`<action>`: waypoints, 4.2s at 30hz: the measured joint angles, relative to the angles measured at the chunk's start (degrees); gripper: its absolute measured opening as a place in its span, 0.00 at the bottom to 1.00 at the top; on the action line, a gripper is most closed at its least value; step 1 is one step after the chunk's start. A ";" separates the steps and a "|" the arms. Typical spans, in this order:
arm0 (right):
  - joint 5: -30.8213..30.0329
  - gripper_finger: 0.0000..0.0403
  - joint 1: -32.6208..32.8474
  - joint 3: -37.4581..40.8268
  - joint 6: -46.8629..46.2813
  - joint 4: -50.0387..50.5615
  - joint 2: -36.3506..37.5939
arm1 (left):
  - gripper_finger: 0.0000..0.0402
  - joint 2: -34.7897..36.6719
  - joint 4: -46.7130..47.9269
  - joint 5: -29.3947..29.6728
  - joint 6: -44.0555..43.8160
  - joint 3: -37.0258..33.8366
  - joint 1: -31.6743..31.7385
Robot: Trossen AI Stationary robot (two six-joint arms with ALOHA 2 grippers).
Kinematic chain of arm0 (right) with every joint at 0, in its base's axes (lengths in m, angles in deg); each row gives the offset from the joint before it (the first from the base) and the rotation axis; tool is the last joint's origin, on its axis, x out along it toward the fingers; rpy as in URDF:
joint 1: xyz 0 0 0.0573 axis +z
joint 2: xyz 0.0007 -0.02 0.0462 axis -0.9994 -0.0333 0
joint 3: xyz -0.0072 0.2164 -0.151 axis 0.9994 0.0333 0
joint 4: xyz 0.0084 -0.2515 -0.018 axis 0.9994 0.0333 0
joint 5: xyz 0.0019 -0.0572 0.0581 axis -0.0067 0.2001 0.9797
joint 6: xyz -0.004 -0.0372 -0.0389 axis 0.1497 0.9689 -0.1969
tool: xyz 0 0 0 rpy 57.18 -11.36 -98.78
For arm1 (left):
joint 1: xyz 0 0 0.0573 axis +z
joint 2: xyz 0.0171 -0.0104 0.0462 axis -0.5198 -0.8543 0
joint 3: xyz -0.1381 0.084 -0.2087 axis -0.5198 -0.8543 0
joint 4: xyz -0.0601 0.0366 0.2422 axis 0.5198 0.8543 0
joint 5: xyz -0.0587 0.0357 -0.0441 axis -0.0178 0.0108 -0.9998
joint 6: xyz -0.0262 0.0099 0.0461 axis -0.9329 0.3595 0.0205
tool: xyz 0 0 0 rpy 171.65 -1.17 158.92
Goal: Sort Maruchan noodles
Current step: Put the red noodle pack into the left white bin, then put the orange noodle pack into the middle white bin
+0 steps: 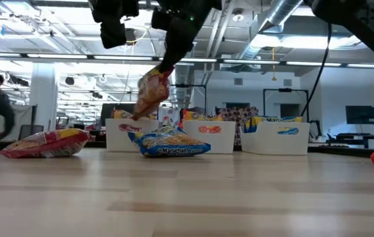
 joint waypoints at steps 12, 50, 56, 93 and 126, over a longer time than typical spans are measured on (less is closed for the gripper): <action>5.57 0.01 -6.58 -0.02 13.59 -12.61 -0.49 | 0.23 0.00 -0.56 2.00 -3.67 0.00 2.40; 2.52 0.03 -7.66 0.00 16.62 -21.03 -11.73 | 0.23 -0.02 -2.93 4.24 -5.18 0.00 2.40; 2.52 0.03 -6.80 0.01 13.24 -22.96 -11.79 | 0.23 0.00 -3.07 4.25 -4.25 0.00 2.40; -8.05 0.38 -6.01 1.42 1.22 -10.95 -7.92 | 0.23 -0.03 -0.66 12.94 -6.14 -0.02 2.36; -4.82 0.40 -9.97 1.55 -31.50 27.27 7.83 | 0.23 -0.02 3.03 10.67 -14.77 -12.94 -5.38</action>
